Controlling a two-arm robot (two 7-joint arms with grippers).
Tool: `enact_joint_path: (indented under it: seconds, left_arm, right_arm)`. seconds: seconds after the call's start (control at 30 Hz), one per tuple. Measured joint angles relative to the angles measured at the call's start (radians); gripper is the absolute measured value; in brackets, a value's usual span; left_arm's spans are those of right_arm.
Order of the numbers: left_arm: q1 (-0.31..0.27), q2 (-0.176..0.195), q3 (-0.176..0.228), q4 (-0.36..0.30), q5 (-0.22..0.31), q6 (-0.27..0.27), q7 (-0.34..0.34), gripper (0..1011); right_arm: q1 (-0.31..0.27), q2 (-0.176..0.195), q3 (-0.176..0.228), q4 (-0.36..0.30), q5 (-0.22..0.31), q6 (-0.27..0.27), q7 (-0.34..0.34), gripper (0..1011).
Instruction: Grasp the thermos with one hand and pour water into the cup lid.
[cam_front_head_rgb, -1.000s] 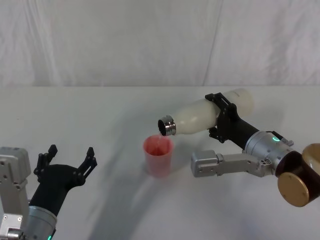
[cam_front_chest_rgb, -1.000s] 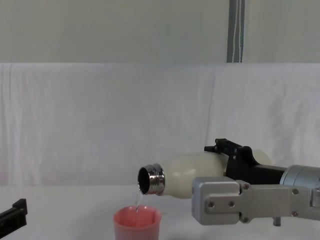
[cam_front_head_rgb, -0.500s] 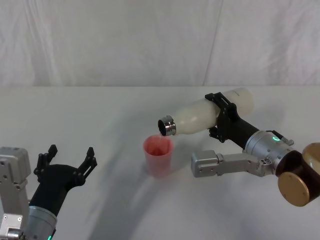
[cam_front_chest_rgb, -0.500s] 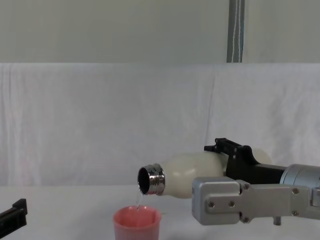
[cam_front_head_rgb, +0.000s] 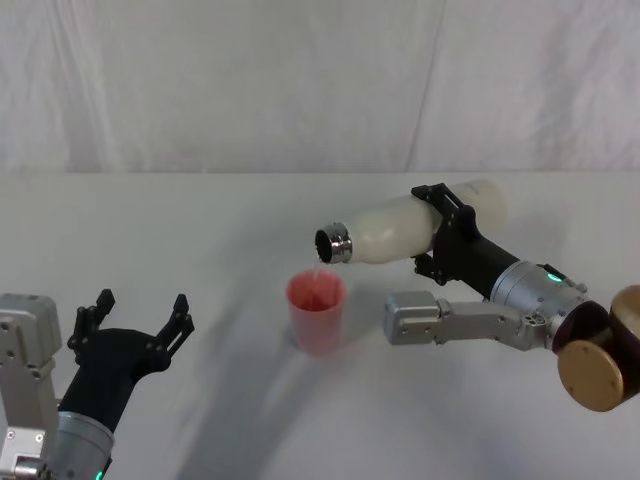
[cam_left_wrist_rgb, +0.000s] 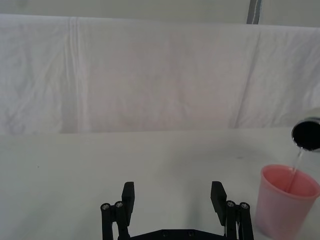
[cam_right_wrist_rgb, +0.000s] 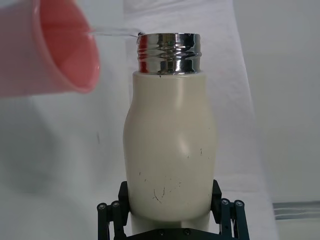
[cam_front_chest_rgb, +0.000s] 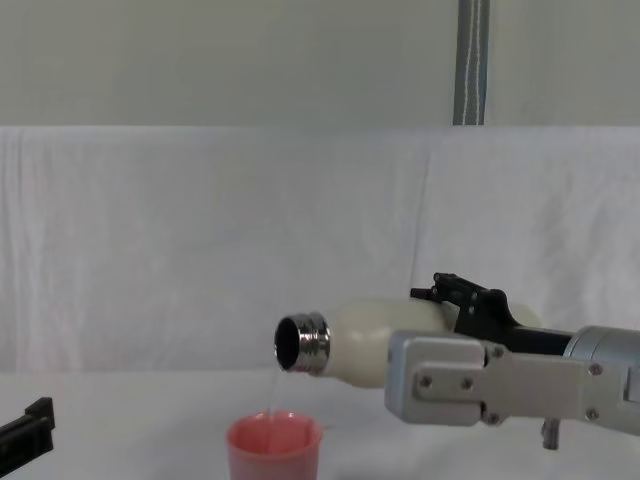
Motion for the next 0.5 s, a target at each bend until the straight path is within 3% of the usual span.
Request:
enact_joint_path:
  seconds: [0.33, 0.5]
  left_arm:
    - [0.0, 0.0, 0.0, 0.0, 0.0, 0.0, 0.0, 1001]
    - [0.0, 0.0, 0.0, 0.0, 0.0, 0.0, 0.0, 1001]
  right_arm:
    - [-0.027, -0.02, 0.038, -0.016, 0.085, -0.014, 0.021, 950]
    - [-0.055, -0.037, 0.082, -0.035, 0.187, -0.031, 0.05, 950]
